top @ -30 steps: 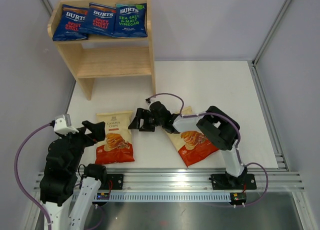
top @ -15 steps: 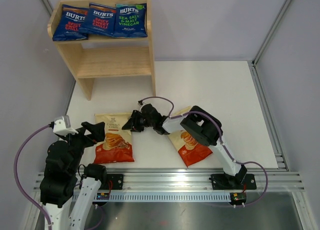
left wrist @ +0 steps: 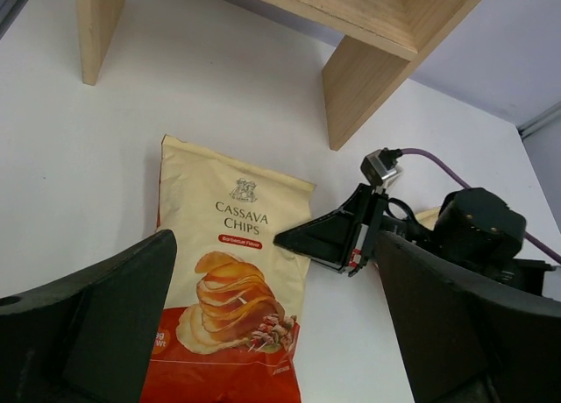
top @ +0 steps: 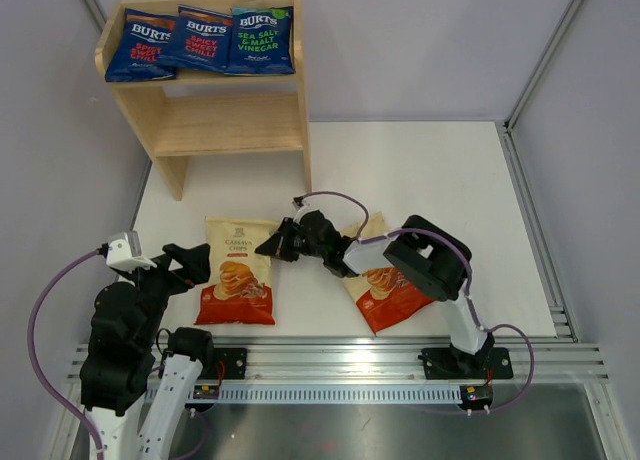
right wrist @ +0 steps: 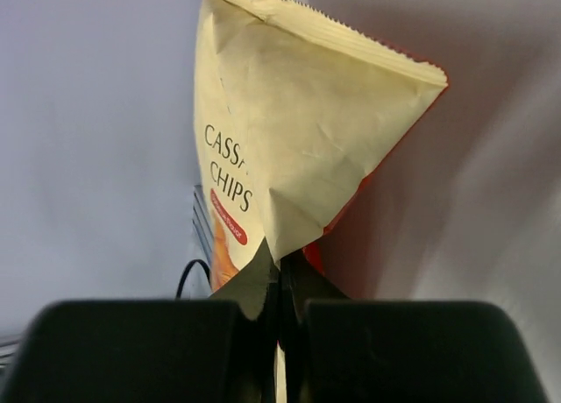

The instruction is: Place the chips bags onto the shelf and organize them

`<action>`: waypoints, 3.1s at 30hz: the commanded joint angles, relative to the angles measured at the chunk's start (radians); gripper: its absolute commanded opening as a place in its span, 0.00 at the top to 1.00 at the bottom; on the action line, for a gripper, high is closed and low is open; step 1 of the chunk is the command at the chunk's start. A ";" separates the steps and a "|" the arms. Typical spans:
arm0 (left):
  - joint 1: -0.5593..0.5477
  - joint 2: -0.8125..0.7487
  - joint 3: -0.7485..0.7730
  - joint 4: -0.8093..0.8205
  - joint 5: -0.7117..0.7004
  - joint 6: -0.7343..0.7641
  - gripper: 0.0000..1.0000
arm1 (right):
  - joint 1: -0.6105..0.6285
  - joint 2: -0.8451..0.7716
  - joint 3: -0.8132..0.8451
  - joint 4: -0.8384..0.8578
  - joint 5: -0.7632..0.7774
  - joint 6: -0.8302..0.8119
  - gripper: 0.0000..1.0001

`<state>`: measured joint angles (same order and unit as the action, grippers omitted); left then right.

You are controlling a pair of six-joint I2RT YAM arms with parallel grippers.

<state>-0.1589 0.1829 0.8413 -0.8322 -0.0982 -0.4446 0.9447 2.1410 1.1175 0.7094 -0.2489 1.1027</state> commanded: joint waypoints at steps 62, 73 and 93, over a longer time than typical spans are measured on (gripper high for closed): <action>-0.376 0.562 -0.696 2.167 0.371 -0.493 0.01 | 0.026 -1.070 0.034 -0.249 0.392 0.000 1.00; -0.454 0.690 -0.636 2.497 0.403 -0.505 0.01 | 0.029 -1.061 -0.014 -0.176 0.339 0.137 1.00; -0.482 0.520 -0.587 2.337 0.201 -0.390 0.38 | 0.120 -1.089 -0.283 0.064 0.598 0.212 1.00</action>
<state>-0.6361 0.7147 0.2134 1.2854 0.1959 -0.8642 1.0103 1.0706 0.8753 0.6399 0.2493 1.3041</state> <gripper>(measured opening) 0.689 0.010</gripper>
